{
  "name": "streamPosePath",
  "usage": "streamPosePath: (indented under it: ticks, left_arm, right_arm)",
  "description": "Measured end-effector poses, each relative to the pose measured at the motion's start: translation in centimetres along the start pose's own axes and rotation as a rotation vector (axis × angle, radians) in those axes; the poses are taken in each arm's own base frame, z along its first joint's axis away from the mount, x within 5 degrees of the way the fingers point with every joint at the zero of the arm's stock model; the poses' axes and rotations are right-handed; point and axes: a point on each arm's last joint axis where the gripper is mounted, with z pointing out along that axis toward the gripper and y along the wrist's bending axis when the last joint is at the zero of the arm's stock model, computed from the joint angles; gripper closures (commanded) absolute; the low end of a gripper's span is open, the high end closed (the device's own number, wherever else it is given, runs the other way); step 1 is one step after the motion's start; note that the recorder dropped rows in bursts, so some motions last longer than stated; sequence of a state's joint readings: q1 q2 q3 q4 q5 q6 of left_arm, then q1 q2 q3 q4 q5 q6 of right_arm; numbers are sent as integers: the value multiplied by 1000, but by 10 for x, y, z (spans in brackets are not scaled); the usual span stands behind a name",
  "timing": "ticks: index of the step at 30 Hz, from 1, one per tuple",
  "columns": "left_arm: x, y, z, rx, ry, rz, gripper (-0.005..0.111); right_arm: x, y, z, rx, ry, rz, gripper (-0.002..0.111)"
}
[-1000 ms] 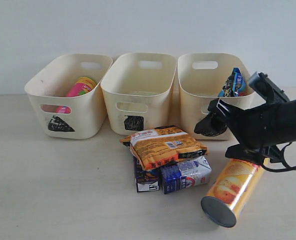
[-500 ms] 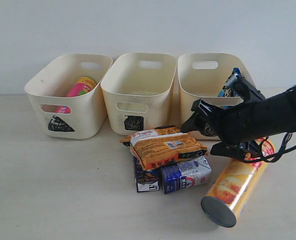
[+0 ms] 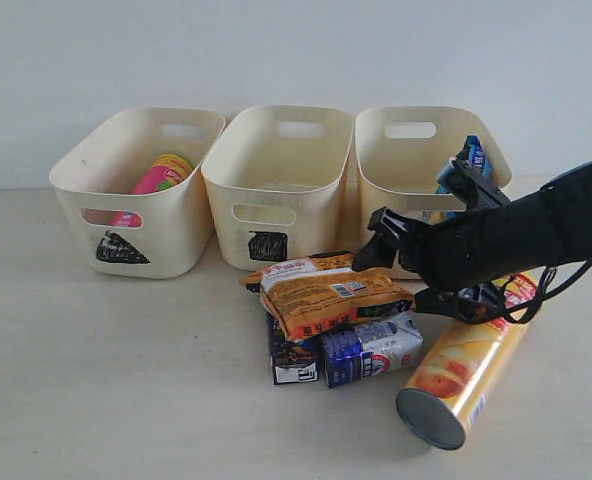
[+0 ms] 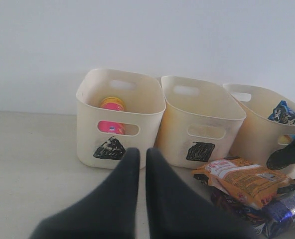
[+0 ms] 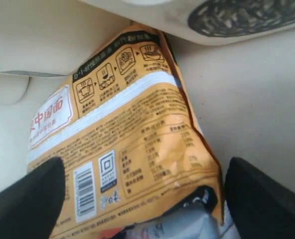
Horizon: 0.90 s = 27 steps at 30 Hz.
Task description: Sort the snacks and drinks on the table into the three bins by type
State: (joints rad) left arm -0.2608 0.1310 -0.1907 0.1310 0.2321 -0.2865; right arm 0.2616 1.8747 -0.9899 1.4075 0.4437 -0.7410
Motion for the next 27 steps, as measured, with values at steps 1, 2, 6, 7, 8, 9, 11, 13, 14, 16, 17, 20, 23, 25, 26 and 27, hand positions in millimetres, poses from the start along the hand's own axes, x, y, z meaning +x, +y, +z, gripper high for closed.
streamPosePath:
  ticks: [1, 2, 6, 7, 8, 9, 11, 13, 14, 16, 17, 20, 23, 25, 26, 27]
  left_arm:
    - [0, 0, 0, 0, 0, 0, 102]
    - [0, 0, 0, 0, 0, 0, 102]
    - [0, 0, 0, 0, 0, 0, 102]
    - [0, 0, 0, 0, 0, 0, 102]
    - [0, 0, 0, 0, 0, 0, 102]
    - [0, 0, 0, 0, 0, 0, 102]
    - [0, 0, 0, 0, 0, 0, 102]
    - [0, 0, 0, 0, 0, 0, 102]
    - [0, 0, 0, 0, 0, 0, 102]
    - [0, 0, 0, 0, 0, 0, 102]
    - [0, 0, 0, 0, 0, 0, 102]
    - [0, 0, 0, 0, 0, 0, 102]
    - [0, 0, 0, 0, 0, 0, 102]
    - [0, 0, 0, 0, 0, 0, 102]
    - [0, 0, 0, 0, 0, 0, 102]
    - [0, 0, 0, 0, 0, 0, 102]
  right_arm:
    - [0, 0, 1, 1, -1, -2, 30]
    - [1, 0, 2, 5, 0, -5, 30]
    - [1, 2, 6, 4, -2, -3, 30]
    - [0, 2, 7, 4, -2, -3, 30]
    - [1, 3, 8, 1, 0, -4, 30]
    - [1, 3, 9, -1, 1, -4, 30]
    - [1, 2, 10, -3, 5, -4, 30]
    - [0, 3, 10, -6, 5, -7, 30]
    - [0, 3, 10, -9, 5, -9, 30]
    - [0, 3, 11, -14, 9, -19, 30]
    - [0, 4, 11, -16, 11, -24, 30]
    - [-1, 5, 12, -23, 13, -31, 31]
    - [-1, 5, 12, -23, 13, -38, 34]
    - [-1, 5, 12, -23, 13, -41, 34]
    - [-1, 5, 12, -26, 13, -41, 34]
    - [-2, 6, 11, -29, 14, -49, 34]
